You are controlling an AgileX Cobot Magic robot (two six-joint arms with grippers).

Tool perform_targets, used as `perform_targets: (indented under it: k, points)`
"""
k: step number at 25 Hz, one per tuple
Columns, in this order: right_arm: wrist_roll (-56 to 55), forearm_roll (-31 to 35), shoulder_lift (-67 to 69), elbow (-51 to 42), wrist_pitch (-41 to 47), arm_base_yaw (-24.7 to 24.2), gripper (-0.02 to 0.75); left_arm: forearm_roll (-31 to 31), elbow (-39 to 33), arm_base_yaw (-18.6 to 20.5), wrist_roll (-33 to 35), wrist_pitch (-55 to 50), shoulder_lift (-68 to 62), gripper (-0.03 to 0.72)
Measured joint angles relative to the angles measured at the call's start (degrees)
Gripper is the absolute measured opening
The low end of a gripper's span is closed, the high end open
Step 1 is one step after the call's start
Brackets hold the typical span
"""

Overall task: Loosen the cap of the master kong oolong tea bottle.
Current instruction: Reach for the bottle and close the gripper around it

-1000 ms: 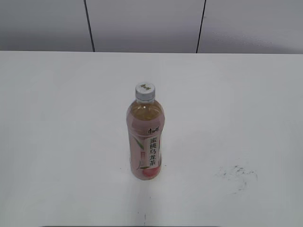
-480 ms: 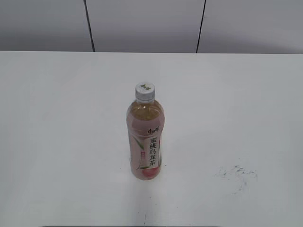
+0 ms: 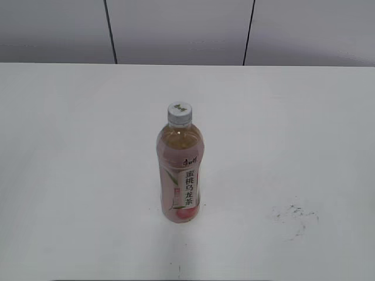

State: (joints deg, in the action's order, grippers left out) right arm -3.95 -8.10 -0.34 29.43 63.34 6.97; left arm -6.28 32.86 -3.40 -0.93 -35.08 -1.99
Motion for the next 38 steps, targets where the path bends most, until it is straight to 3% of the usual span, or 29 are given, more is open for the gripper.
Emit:
perform_targets:
  k: [5, 12, 18, 24, 27, 31, 35, 38]
  points:
    - [0.0, 0.0, 0.0, 0.0, 0.0, 0.0, 0.249, -0.9, -4.1, 0.0, 1.8, 13.1, -8.1, 0.239]
    - [0.0, 0.0, 0.0, 0.0, 0.0, 0.0, 0.249, -1.9, -17.2, -1.9, 2.2, 38.3, -25.6, 0.239]
    - [0.0, 0.0, 0.0, 0.0, 0.0, 0.0, 0.249, 3.0, -24.2, -12.0, 1.9, 59.4, -45.4, 0.239]
    - [0.0, 0.0, 0.0, 0.0, 0.0, 0.0, 0.249, 9.2, -24.6, -23.5, 0.9, 76.2, -69.3, 0.245]
    - [0.0, 0.0, 0.0, 0.0, 0.0, 0.0, 0.249, 13.4, -24.6, -25.8, -0.4, 85.8, -79.7, 0.296]
    - [0.0, 0.0, 0.0, 0.0, 0.0, 0.0, 0.249, 23.1, -24.5, -26.2, -0.7, 100.7, -92.3, 0.425]
    - [0.0, 0.0, 0.0, 0.0, 0.0, 0.0, 0.249, 27.1, -23.9, -26.3, -0.8, 103.3, -102.7, 0.517]
    - [0.0, 0.0, 0.0, 0.0, 0.0, 0.0, 0.249, 30.4, -22.5, -26.3, -1.0, 103.4, -106.4, 0.543]
